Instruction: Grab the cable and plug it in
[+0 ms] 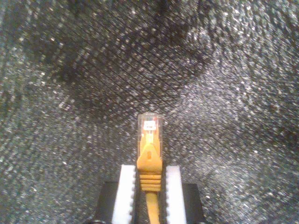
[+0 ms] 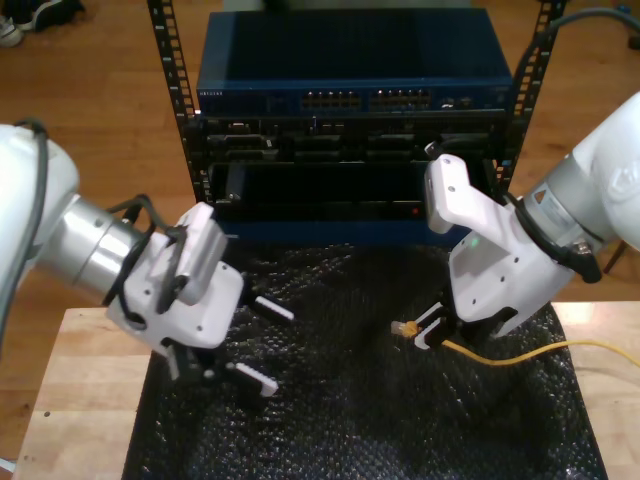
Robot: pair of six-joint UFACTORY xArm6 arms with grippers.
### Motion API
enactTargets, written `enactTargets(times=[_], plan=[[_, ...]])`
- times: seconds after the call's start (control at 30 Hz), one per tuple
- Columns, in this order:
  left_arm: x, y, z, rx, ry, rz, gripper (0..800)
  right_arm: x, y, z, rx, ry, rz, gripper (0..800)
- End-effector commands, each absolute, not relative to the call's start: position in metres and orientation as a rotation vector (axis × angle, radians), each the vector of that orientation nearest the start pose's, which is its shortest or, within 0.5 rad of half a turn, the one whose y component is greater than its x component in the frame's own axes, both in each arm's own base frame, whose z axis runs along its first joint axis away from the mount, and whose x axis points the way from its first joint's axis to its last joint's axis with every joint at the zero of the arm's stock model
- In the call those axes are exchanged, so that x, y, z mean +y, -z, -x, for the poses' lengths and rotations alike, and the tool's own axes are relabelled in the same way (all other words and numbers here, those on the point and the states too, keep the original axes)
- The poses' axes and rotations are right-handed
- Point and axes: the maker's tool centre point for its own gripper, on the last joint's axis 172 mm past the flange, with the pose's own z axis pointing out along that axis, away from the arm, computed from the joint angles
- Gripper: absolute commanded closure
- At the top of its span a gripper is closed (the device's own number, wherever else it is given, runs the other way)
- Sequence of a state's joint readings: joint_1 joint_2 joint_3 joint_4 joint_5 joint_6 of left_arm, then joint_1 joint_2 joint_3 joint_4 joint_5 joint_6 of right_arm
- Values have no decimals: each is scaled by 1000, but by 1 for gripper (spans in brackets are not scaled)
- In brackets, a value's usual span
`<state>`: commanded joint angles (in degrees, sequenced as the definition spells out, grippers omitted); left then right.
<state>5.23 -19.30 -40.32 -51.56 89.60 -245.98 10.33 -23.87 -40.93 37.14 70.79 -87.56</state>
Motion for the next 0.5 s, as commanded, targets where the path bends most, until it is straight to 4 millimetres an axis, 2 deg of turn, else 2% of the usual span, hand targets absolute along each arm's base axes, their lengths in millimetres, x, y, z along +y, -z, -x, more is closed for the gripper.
enactTargets(times=[0.23,0.5], plan=[[-205,-263,-309,-1637,-625,-1550,0,204,-247,-313,-1697,419,1918,794],[-211,-259,-330,-1670,-661,-1616,0,212,-261,-317,-1651,470,1920,794]])
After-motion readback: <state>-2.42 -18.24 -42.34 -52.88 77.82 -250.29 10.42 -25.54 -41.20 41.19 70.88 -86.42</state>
